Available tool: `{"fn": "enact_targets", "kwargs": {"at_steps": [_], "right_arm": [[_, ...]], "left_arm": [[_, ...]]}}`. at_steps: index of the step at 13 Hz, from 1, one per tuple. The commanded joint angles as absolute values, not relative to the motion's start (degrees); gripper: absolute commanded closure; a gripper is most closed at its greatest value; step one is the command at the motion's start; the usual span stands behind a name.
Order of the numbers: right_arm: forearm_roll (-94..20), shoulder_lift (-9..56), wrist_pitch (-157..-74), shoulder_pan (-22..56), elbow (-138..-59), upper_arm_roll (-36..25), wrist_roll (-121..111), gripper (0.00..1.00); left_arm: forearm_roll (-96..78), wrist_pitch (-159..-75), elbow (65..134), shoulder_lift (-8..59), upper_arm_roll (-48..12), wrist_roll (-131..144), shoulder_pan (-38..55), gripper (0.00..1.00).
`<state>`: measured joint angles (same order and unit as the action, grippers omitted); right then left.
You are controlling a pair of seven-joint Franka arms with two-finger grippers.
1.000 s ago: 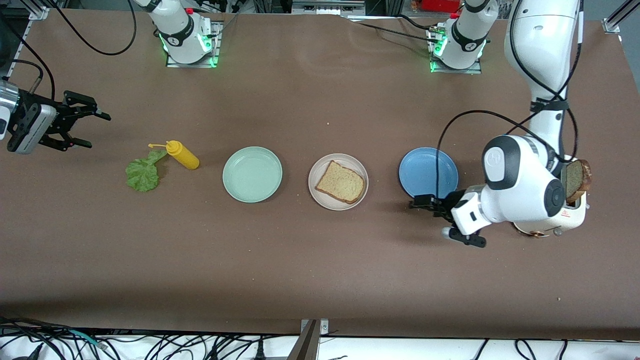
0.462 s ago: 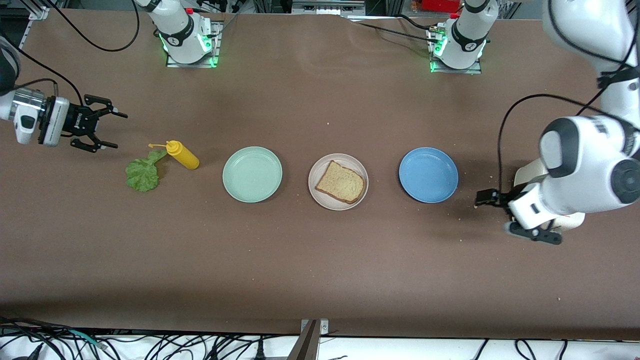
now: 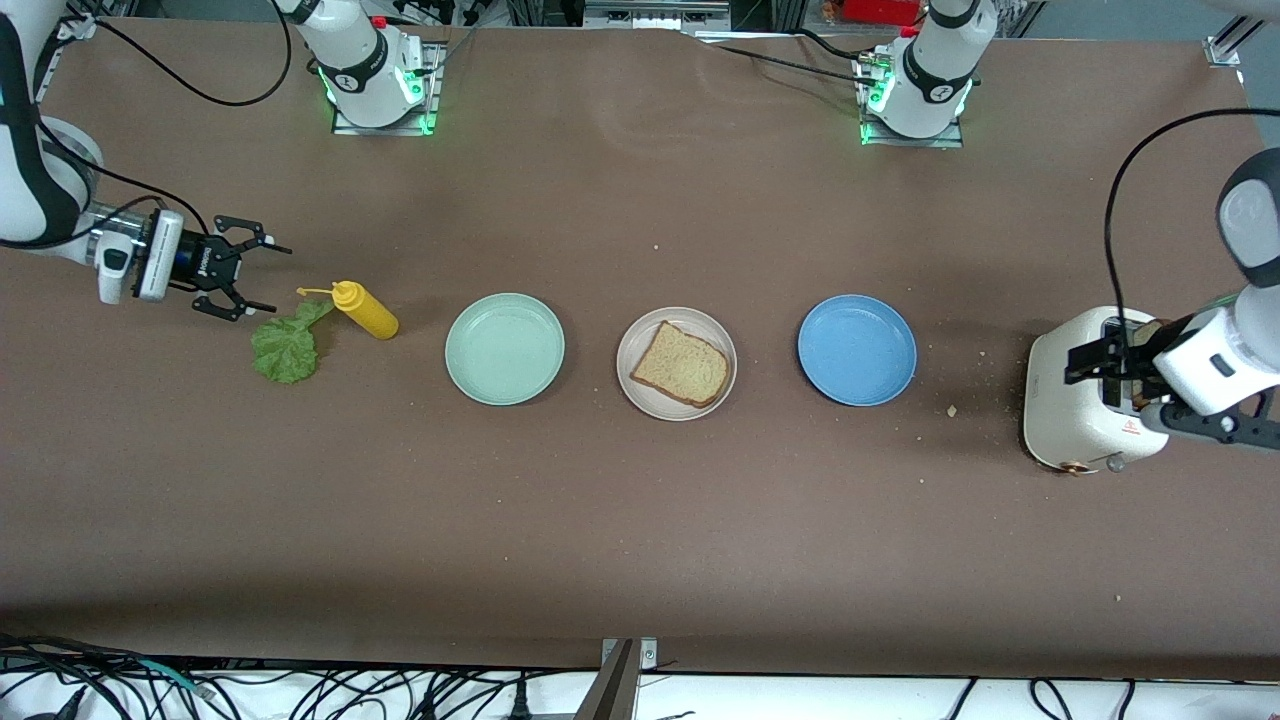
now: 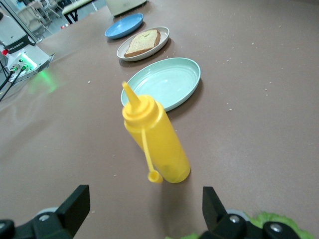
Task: Make sandwich in beige plate with both arms
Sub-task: 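Reach the right gripper to the mustard bottle while the left gripper returns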
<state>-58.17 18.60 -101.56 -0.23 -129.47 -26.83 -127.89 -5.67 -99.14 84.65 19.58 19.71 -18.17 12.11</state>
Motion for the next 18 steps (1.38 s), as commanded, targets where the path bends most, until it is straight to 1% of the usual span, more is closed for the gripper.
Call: {"fn": "enact_targets", "kwargs": {"at_steps": [1,3,8,10,16,18], "right_arm": [[-64.8,24.5,-98.5,-1.1,-128.9,-26.8,-137.1,0.00],[-68.2,26.8,-97.8,-1.0,-128.8,-26.4,-140.1,0.00],[-73.8,29.2,-96.3,-0.6,-128.5,-22.6,-145.3,0.00],[-78.0,31.5,-94.1,-0.6,-128.2,-21.8,-146.7,0.00],[-83.2,35.2,-92.9,-0.5,-128.3,-18.9,-148.4,0.01],[-85.1,35.2,-93.4,-0.4,-128.4,-17.8,-148.8,0.53]], "left_arm": [[-3.3,-95.9,85.3,17.5,20.2,-17.3,12.4,0.00],[-3.4,-93.4,85.3,16.2,20.1,-15.7,12.4,0.00],[-3.5,-89.4,85.0,14.3,20.0,-12.8,12.5,0.00],[-3.5,-87.1,82.1,14.3,20.1,-12.0,12.5,0.00],[-3.5,-86.0,81.3,14.3,19.9,-9.8,12.5,0.00],[-3.5,-85.9,81.3,14.3,20.0,-9.8,12.5,0.00]]}}
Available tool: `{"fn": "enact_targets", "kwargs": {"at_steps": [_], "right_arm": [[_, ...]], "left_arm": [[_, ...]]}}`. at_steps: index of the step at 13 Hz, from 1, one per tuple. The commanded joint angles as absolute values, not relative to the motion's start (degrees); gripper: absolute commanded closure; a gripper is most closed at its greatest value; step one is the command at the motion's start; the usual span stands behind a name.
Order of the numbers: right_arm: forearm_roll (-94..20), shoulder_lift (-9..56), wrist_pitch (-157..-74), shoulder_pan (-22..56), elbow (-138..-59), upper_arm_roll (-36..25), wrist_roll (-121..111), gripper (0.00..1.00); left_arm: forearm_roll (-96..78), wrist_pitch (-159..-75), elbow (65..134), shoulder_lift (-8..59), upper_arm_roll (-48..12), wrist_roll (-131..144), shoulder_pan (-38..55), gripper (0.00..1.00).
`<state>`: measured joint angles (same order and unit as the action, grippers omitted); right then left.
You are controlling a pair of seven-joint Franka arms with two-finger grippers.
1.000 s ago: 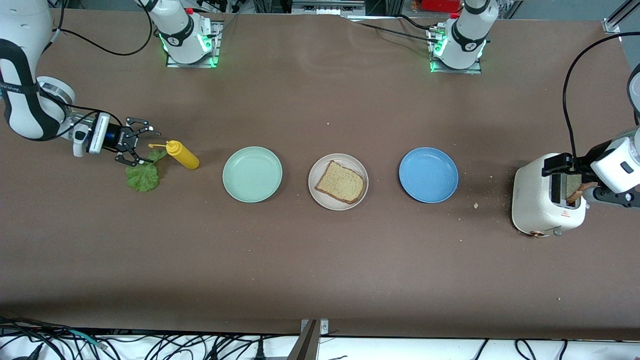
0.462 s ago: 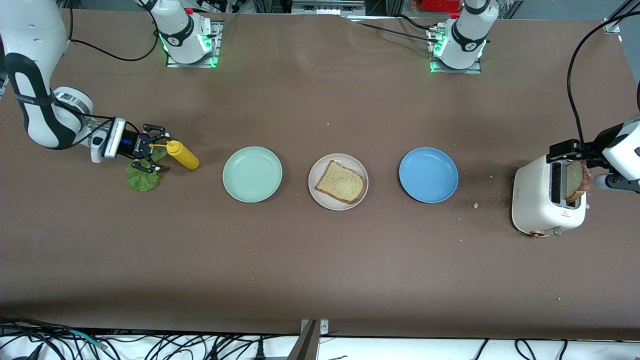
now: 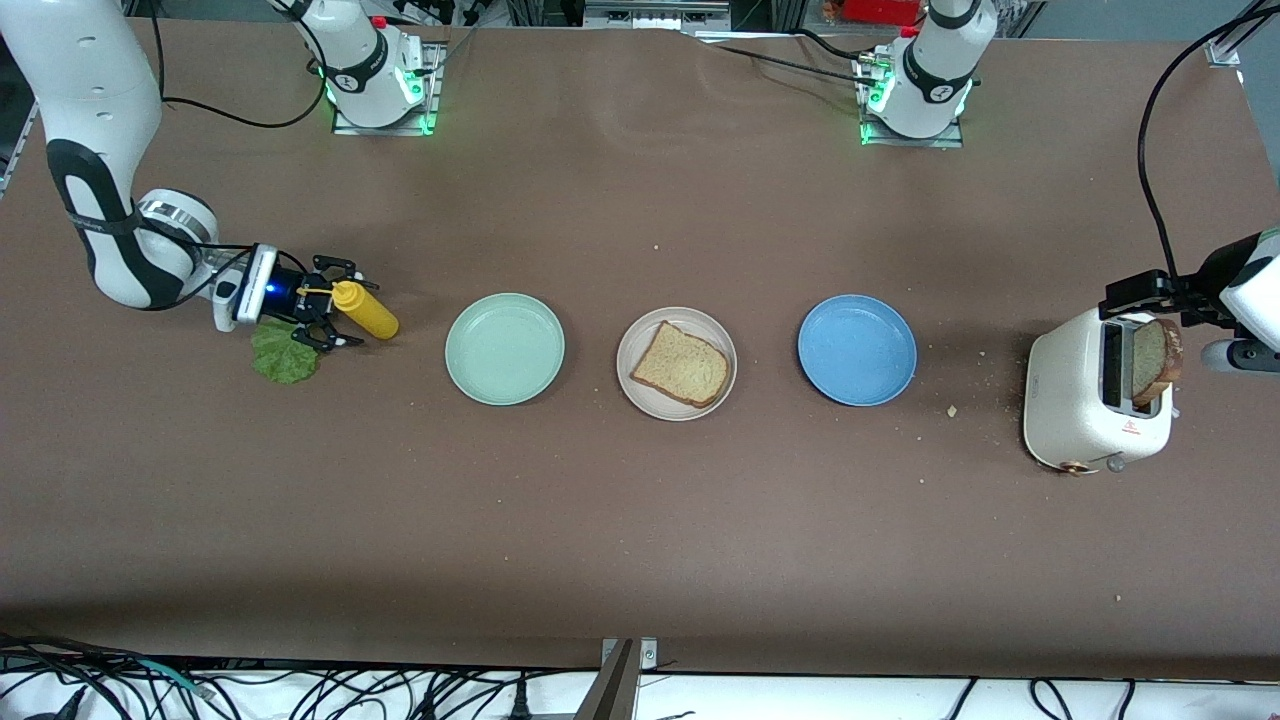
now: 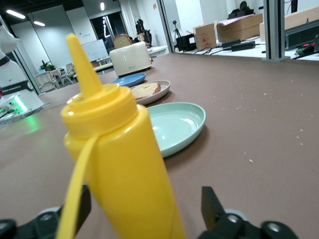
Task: Make sandwich in beige plate with both arms
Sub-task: 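Grasp the yellow mustard bottle with the right gripper and lift it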
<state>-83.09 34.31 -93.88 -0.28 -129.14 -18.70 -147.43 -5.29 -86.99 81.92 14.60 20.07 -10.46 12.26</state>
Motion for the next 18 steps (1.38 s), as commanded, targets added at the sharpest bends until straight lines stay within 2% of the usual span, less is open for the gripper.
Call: {"fn": "enact_targets", "kwargs": {"at_steps": [1,3,6,11,14,18], "right_arm": [[-85.3,35.2,-93.7,-0.4,-128.3,-17.7,-148.8,0.62],[-85.7,34.5,-95.8,0.9,-127.9,-17.7,-148.9,1.00],[-85.9,29.6,-106.3,5.5,-126.0,-18.0,-144.5,1.00],[-81.8,21.4,-128.5,18.3,-124.4,-18.0,-126.7,1.00],[-69.7,20.6,-137.2,25.2,-119.3,-18.0,-109.5,1.00],[-44.4,21.2,-144.0,33.5,-113.0,-17.9,-80.7,1.00]], "left_arm": [[-3.6,-85.9,81.3,14.3,20.0,-9.8,12.5,0.00],[-3.9,-85.9,81.3,14.3,20.1,-9.8,12.5,0.00],[-3.9,-85.2,81.2,14.3,20.1,-9.8,12.4,0.00],[-4.0,-84.7,81.2,14.2,20.1,-9.8,12.4,0.00],[-4.0,-84.7,81.2,14.2,20.1,-9.8,12.4,0.00],[-4.0,-84.7,81.2,13.4,20.2,-9.8,12.4,0.00]]}}
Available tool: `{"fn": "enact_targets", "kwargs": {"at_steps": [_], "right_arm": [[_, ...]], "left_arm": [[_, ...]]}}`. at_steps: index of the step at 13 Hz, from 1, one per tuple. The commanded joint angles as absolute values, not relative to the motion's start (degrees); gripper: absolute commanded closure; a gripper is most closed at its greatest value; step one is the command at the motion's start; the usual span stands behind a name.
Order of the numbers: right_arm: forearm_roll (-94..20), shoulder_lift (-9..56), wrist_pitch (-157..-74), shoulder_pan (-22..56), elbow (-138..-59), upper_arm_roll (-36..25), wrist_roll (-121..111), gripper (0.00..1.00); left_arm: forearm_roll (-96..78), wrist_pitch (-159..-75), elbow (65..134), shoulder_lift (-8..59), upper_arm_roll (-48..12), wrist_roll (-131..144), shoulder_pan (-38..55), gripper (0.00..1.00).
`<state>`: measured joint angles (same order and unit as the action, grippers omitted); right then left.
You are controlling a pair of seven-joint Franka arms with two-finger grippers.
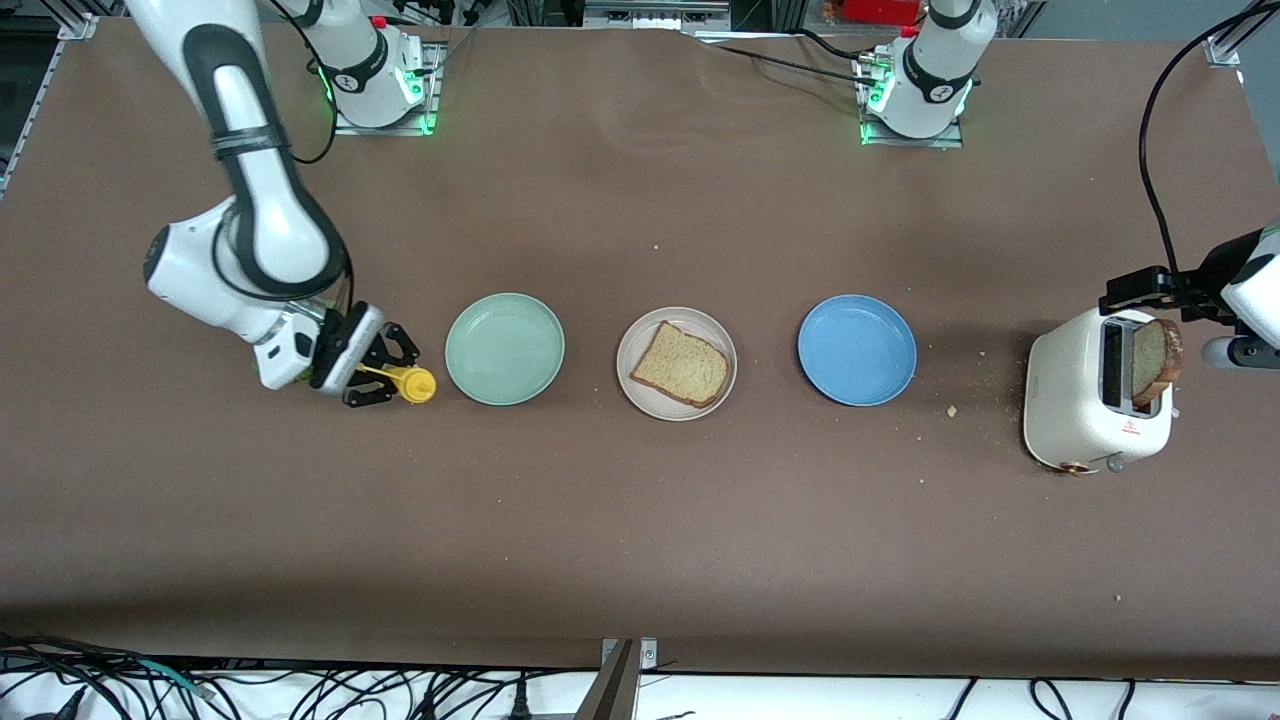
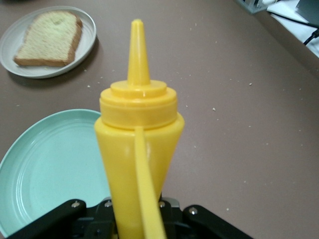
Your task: Make sandwich in beige plate with both arms
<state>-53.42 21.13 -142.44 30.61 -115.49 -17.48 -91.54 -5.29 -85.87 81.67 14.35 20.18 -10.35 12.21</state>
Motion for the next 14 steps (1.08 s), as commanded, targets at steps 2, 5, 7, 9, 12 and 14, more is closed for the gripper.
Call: {"fn": "enact_targets", "kwargs": {"at_steps": [2,5,7,9,12,14], "right_arm": [[-31.3,21.4,-143.7,36.4,-110.7,-17.8,-66.6,1.00],[-11.1,22.8,-143.0,41.7,-108.4,-17.8,-47.3,1.00],[0.5,24.9,-137.2,44.9,-104.2,-17.8,-37.2,1.00],[9.7,28.9,-127.0,48.7,-96.3,-17.8,-28.7,1.00],[19.3,37.4,-112.6,54.7,-84.0,-17.8,-19.4,1.00],[24.9,41.6,-107.1,58.6,-80.2,-17.8,-13.0,1.00]], "left_arm": [[-4.0,-84.7,81.2,13.4,20.2,-9.8,12.4,0.00],[-4.0,-84.7,81.2,13.4,20.2,-9.8,12.4,0.00],[-4.0,-84.7,81.2,13.4,20.2,-9.8,12.4,0.00],[-4.0,-84.7,81.2,13.4,20.2,-9.8,12.4,0.00],[-3.9,-84.7,81.2,13.4,20.2,-9.8,12.4,0.00],[-3.9,-84.7,81.2,13.4,20.2,-9.8,12.4,0.00]]}}
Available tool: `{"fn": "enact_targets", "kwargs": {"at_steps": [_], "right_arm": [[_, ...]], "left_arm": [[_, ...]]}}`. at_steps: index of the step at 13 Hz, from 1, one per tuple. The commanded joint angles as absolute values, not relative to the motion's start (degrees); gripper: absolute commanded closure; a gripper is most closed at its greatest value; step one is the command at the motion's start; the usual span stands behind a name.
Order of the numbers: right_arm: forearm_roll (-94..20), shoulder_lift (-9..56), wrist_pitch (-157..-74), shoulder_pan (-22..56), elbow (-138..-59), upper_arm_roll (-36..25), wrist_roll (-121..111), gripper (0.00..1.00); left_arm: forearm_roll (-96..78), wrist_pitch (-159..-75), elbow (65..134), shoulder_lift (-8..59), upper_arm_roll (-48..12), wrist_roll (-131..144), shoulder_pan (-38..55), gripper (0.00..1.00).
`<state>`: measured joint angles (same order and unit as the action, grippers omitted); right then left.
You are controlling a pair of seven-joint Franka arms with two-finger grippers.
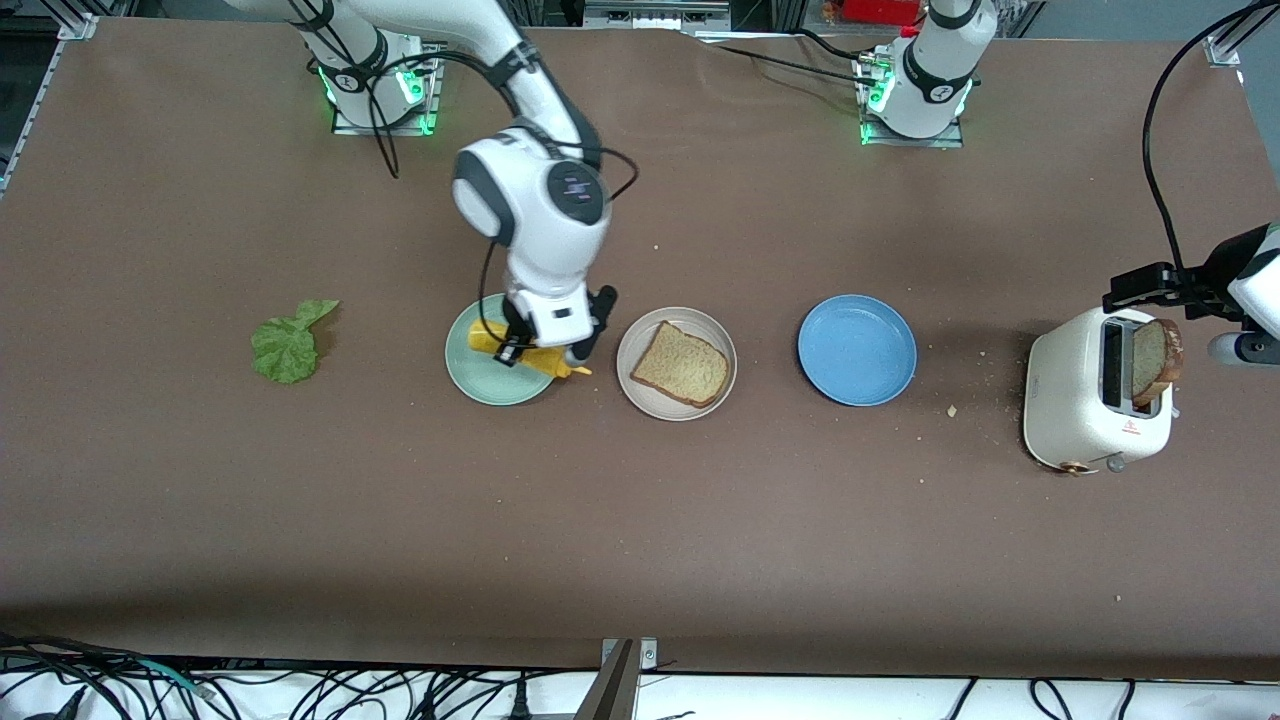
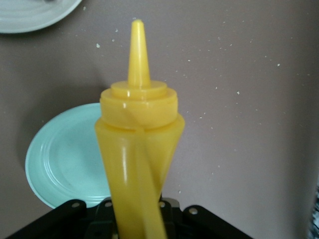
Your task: Make sandwich in beige plate with both arms
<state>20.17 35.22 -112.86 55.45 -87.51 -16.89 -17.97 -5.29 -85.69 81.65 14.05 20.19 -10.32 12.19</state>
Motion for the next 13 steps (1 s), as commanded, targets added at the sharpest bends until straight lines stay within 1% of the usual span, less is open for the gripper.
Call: {"fn": "enact_targets", "kwargs": {"at_steps": [1,3,4,8,11,13], "right_arm": [[28.4,43.1,-105.0,60.7,-79.2,-17.9,-10.1,1.00],[33.8,45.6,-101.6,64.3,-78.4,-17.9,-6.3,1.00],[34.8,46.4,-101.0,65.0,-78.4,-17.9,-5.5,1.00],[35.2,48.3,-100.8,65.3,-77.0,-17.9,-5.4,1.00],[38.2,50.1,-99.1,66.6,-76.1,-17.9,-5.9,1.00],[37.4,49.1,-99.1,66.1,-75.9,-18.5,-8.9,1.00]], "left_arm": [[-3.9,-84.7,81.2,13.4,20.2,-9.8,12.4,0.00],[-3.9,-84.7,81.2,13.4,20.2,-9.8,12.4,0.00],[-3.9,-84.7,81.2,13.4,20.2,-9.8,12.4,0.00],[-3.9,-84.7,81.2,13.4,20.1,-9.7,12.4,0.00],[-3.8,-84.7,81.2,13.4,20.1,-9.1,12.4,0.00],[-3.8,-84.7,81.2,13.4,20.1,-9.0,12.4,0.00]]}}
